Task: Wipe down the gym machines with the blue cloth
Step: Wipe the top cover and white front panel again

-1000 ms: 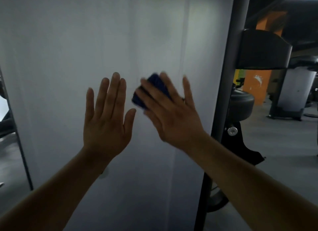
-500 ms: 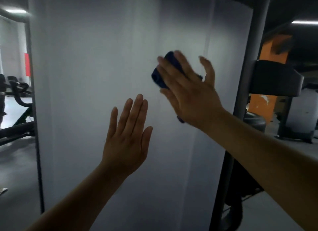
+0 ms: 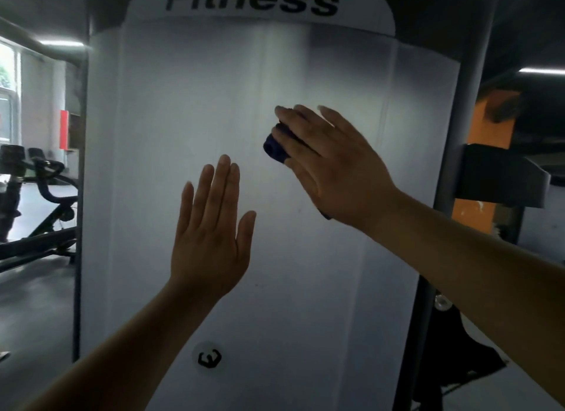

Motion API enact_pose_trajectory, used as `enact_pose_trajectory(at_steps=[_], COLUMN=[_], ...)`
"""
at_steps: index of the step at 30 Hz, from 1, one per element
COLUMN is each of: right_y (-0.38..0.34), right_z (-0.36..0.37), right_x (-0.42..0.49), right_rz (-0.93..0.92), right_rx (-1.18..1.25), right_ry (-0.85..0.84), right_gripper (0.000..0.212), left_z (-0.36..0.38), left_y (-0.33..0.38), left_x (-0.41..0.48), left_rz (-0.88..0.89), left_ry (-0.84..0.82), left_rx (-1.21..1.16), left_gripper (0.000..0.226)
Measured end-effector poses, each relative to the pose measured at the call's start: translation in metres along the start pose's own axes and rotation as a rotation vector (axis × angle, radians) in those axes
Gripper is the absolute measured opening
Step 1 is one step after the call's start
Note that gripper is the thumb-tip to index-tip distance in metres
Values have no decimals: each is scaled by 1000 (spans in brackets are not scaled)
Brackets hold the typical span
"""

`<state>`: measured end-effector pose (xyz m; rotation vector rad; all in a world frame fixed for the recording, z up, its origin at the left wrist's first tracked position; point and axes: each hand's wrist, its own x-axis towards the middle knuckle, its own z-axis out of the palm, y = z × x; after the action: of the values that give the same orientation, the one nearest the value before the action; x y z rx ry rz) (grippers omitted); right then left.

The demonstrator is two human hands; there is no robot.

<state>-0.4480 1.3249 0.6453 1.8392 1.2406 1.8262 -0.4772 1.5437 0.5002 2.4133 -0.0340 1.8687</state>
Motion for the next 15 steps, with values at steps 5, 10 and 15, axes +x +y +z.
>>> enact_pose_trajectory(at_steps=[5,10,15], right_y=[-36,15,-22], right_z=[11,-8,-1], right_x=[-13,36,36], right_rz=[-357,-173,-84], right_rx=[103,28,71], right_ry=[-158,-78,-60], right_gripper=[51,49,52], left_z=[-5,-14,-12], left_y=[-7,-36,-49], left_x=[-1,8,9], left_rz=[57,-9,-60], left_ry=[-26,-2,-4], left_rx=[-32,-73,-82], left_gripper=[69,68,71])
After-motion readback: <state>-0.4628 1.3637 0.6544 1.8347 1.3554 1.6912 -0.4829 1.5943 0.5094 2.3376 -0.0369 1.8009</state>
